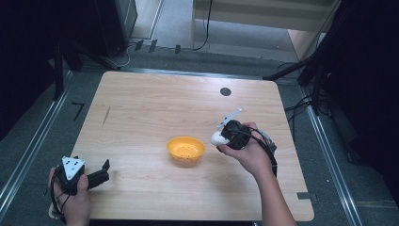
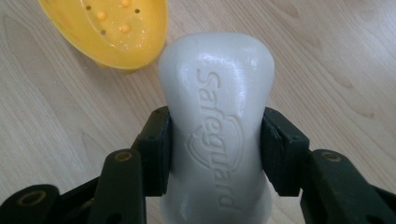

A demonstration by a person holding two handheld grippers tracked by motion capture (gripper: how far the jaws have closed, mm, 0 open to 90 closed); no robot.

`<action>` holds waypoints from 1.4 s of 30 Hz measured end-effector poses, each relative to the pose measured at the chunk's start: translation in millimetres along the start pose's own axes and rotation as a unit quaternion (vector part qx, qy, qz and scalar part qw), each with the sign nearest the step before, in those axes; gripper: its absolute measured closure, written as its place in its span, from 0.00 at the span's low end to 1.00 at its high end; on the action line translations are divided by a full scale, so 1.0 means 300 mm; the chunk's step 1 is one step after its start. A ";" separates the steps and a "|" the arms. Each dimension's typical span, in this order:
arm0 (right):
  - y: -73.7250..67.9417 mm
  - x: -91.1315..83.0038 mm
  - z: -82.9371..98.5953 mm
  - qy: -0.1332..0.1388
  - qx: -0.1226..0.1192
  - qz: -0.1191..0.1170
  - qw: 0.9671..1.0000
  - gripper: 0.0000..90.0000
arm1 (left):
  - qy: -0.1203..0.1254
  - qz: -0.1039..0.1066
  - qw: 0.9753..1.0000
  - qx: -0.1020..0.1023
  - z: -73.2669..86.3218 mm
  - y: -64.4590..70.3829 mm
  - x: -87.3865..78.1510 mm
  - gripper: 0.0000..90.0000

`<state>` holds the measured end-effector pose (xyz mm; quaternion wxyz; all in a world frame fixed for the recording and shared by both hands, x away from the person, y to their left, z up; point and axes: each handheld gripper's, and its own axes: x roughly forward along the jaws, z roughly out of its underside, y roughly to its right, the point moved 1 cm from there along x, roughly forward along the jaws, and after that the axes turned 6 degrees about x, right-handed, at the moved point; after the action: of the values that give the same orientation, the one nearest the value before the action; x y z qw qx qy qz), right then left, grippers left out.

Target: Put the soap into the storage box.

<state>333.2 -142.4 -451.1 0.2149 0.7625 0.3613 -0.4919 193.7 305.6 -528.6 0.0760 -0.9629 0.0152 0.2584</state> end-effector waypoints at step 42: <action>-0.132 0.043 -0.148 0.011 -0.149 -0.030 0.988 0.56 | -0.001 0.003 1.000 -0.001 0.000 -0.001 0.003 0.00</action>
<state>332.8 -82.0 -442.9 0.3076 0.7156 0.4559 -0.4306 194.6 305.9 -528.8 0.0747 -0.9627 0.0178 0.2594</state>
